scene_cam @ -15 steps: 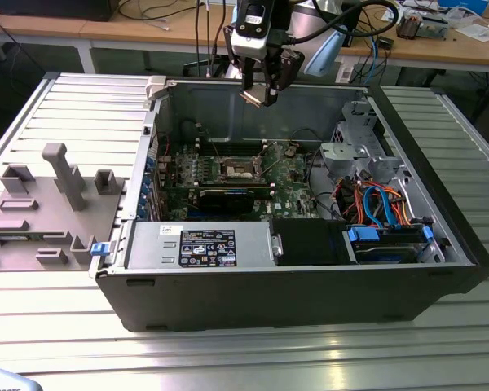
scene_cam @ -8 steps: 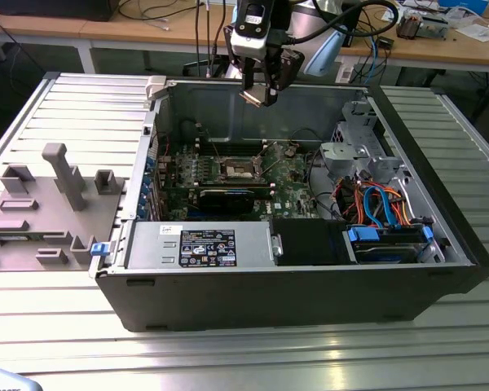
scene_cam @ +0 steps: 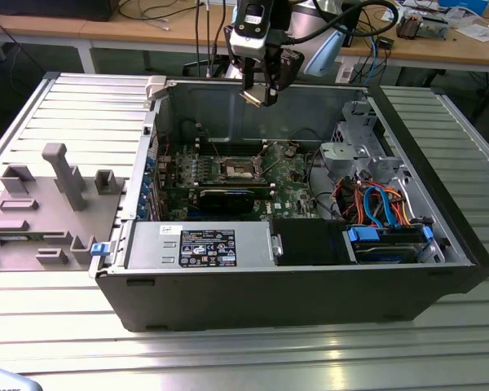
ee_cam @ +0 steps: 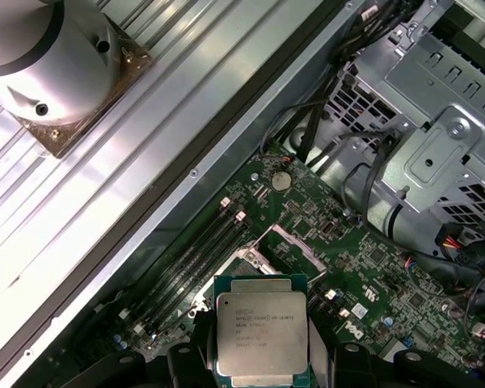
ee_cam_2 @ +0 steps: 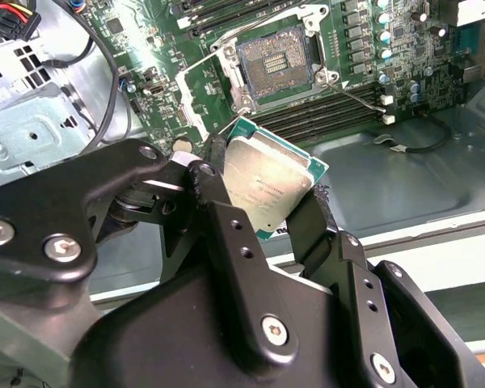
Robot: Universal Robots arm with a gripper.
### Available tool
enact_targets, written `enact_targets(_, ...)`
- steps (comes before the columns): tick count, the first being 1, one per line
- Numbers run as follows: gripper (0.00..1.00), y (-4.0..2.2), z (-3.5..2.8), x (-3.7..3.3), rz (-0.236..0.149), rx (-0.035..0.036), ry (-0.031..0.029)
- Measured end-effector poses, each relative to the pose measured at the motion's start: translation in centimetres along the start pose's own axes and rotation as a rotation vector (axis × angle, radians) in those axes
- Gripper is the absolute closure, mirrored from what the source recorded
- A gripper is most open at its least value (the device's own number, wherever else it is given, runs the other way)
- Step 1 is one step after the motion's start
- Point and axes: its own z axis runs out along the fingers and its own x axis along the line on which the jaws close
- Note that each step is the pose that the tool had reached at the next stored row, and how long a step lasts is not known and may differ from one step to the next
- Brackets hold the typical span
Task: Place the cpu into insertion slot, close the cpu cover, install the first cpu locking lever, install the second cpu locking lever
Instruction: 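Place the cpu into insertion slot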
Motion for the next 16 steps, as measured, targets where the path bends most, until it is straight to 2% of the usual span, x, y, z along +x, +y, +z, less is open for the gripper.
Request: enact_targets(16, 0.45, 0.0, 0.0, 0.0, 0.018, -0.0002, -0.0016)
